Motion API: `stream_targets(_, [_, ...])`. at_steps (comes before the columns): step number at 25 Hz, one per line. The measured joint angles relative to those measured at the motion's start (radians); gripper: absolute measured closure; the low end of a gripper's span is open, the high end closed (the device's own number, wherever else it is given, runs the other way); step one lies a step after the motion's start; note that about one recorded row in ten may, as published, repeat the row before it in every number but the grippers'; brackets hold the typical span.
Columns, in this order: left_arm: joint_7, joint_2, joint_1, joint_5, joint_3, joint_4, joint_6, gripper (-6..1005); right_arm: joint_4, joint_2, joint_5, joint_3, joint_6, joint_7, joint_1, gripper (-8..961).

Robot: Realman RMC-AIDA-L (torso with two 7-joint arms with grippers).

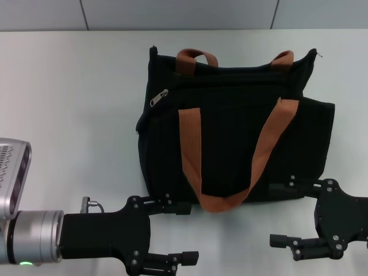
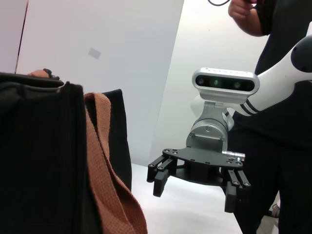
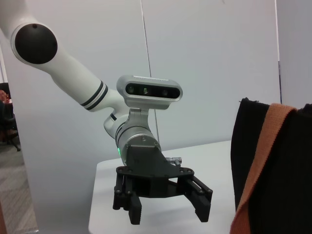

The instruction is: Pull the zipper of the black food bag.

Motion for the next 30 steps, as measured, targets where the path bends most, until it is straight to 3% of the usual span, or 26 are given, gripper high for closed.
stream_targets(16, [0.000,0.000,0.000,-0.008,-0.018,0.001,0.025,172,0.002,0.000,-0.002,-0.012,0.023,0.005,0.013,141])
stream_targets(23, [0.039,-0.004,-0.016,-0.014,-0.112,-0.001,0.120,175,0.003,0.000,-0.003,-0.012,0.023,0.007,0.013,148])
stream_targets(30, [0.103,-0.004,-0.015,-0.204,-0.176,-0.007,0.181,178,0.003,0.000,-0.003,-0.012,0.024,0.007,0.011,154])
